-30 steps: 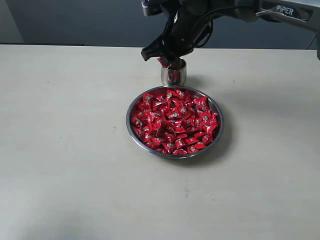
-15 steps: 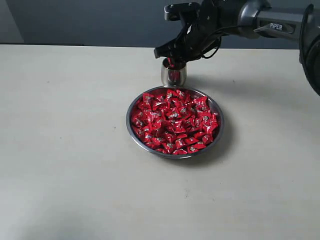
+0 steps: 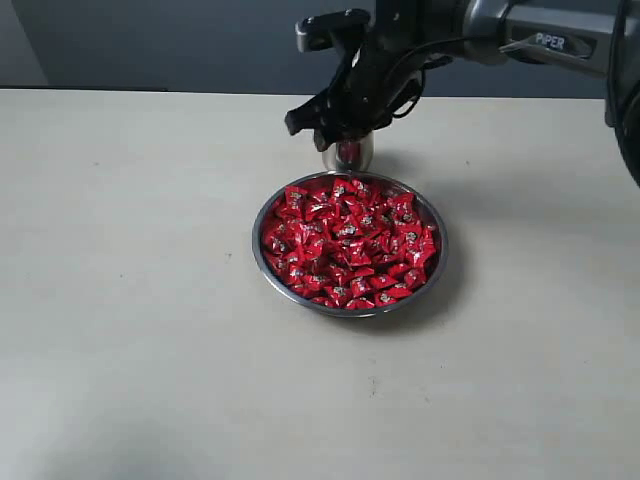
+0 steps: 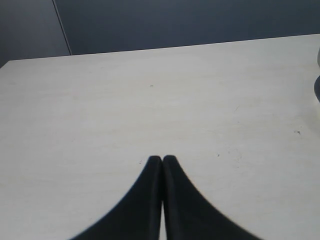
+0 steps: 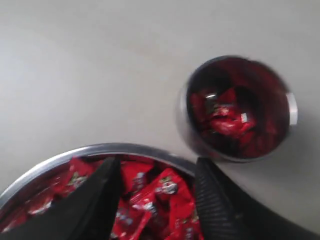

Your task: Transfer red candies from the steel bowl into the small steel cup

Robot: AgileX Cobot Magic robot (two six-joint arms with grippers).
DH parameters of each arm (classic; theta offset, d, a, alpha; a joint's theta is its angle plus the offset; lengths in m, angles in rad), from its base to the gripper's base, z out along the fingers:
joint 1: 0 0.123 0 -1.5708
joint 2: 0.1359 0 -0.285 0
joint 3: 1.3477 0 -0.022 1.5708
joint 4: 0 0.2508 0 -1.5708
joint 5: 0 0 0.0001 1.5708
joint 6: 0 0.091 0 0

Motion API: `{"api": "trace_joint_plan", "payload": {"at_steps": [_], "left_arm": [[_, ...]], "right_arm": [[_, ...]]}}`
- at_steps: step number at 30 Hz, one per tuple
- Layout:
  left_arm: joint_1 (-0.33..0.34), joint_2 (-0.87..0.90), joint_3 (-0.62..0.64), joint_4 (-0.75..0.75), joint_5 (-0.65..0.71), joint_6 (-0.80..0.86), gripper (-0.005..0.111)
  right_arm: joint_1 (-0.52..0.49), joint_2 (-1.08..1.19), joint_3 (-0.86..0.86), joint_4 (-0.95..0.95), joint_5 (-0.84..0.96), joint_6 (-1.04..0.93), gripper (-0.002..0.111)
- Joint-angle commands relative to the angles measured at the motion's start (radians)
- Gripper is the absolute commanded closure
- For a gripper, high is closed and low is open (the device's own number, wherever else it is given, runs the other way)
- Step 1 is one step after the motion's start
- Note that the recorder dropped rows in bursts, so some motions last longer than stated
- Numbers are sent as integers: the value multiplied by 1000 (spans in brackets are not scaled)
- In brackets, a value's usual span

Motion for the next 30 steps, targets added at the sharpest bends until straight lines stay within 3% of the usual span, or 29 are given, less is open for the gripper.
{"api": "trace_joint_plan", "payload": {"at_steps": [1, 18, 20, 21, 22, 30], "left_arm": [[-8, -5, -8, 2, -5, -2, 106], [-8, -5, -8, 2, -5, -2, 106], [-8, -5, -8, 2, -5, -2, 106], [-8, -5, -8, 2, -5, -2, 106], [-8, -5, -8, 2, -5, -2, 106], [-8, -5, -8, 2, -5, -2, 106]], "right_arm": [[67, 23, -2, 38, 17, -52, 62], [92, 116, -2, 90, 32, -50, 63], [92, 116, -2, 79, 32, -50, 78], [92, 109, -2, 76, 34, -50, 100], [90, 105, -2, 65, 38, -50, 108], [63, -59, -2, -63, 78, -36, 108]]}}
